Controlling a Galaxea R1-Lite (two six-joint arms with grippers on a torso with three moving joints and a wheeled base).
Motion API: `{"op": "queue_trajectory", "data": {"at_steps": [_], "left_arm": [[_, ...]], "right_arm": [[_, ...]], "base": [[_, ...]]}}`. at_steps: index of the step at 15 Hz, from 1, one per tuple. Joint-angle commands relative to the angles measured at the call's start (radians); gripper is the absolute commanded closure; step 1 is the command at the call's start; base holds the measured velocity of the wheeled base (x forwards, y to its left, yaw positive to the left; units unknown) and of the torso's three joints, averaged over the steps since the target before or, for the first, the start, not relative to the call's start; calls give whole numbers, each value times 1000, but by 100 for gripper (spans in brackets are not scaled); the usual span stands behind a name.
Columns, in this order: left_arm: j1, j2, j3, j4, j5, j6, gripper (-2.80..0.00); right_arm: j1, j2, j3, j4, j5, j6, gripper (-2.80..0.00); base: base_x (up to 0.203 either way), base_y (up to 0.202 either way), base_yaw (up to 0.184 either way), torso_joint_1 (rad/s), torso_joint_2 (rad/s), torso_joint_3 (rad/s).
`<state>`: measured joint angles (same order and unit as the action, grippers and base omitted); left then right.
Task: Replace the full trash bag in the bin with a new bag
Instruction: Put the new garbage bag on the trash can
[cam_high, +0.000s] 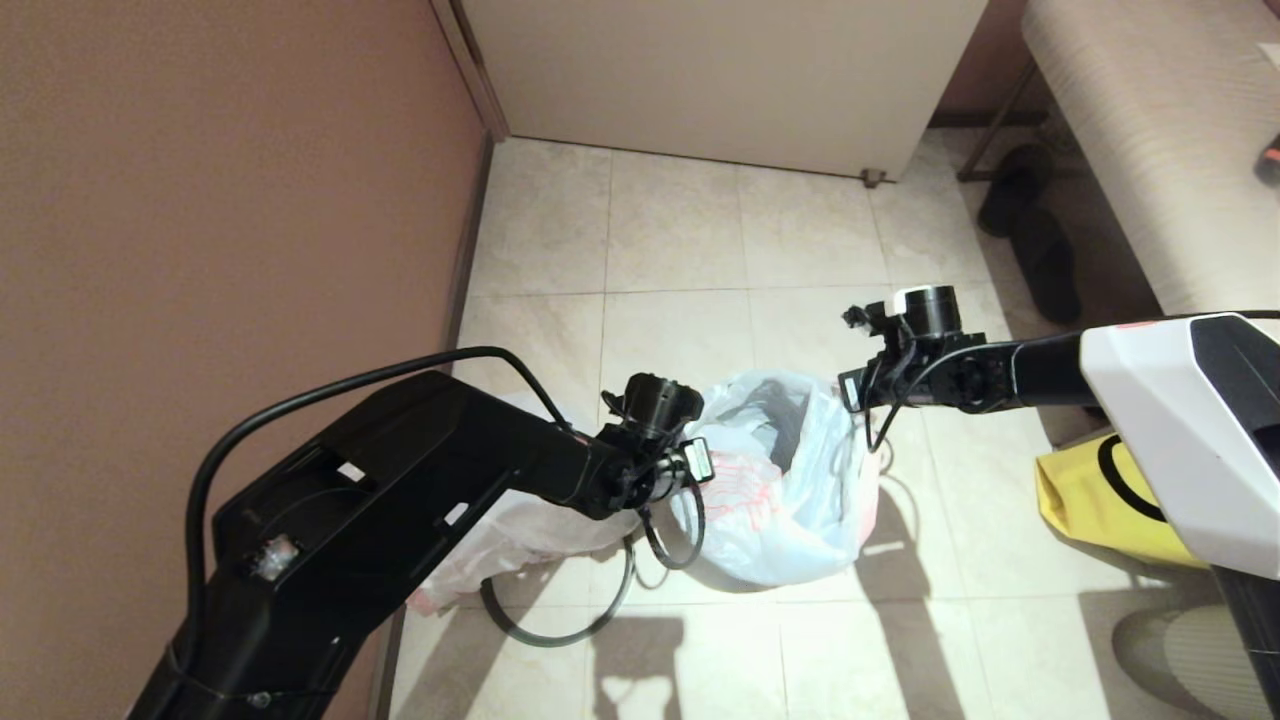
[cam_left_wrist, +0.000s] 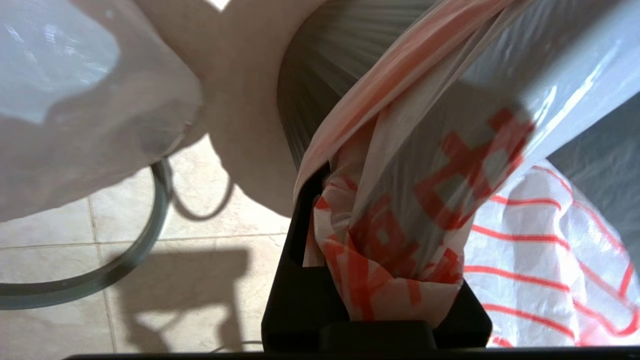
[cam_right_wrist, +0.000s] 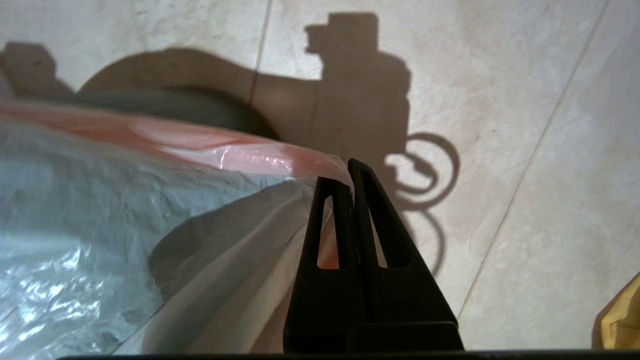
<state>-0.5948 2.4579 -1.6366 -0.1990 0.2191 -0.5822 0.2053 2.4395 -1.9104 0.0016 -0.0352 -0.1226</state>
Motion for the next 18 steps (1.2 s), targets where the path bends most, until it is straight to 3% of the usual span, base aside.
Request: {"op": "queue_trajectory", "data": {"at_steps": [1, 6, 12, 14, 18], "left_arm": [[19, -8, -9, -8, 3, -6, 0], [33, -5, -16, -7, 3, -5, 0], [33, 3, -16, -4, 3, -1, 0], [35, 7, -16, -4, 3, 1, 0], [32, 16, -16, -4, 3, 2, 0]], "right_arm": [[36, -68, 37, 4, 0, -1, 0], [95, -97, -13, 90, -2, 1, 0], [80, -161, 11, 118, -28, 13, 0], [72, -211, 18, 179, -18, 65, 0], [50, -260, 18, 268, 83, 158, 0]], "base": [[0, 0, 0, 0, 0, 0], [0, 0, 0, 0, 0, 0], [0, 0, 0, 0, 0, 0], [0, 0, 0, 0, 0, 0], [0, 0, 0, 0, 0, 0]]}}
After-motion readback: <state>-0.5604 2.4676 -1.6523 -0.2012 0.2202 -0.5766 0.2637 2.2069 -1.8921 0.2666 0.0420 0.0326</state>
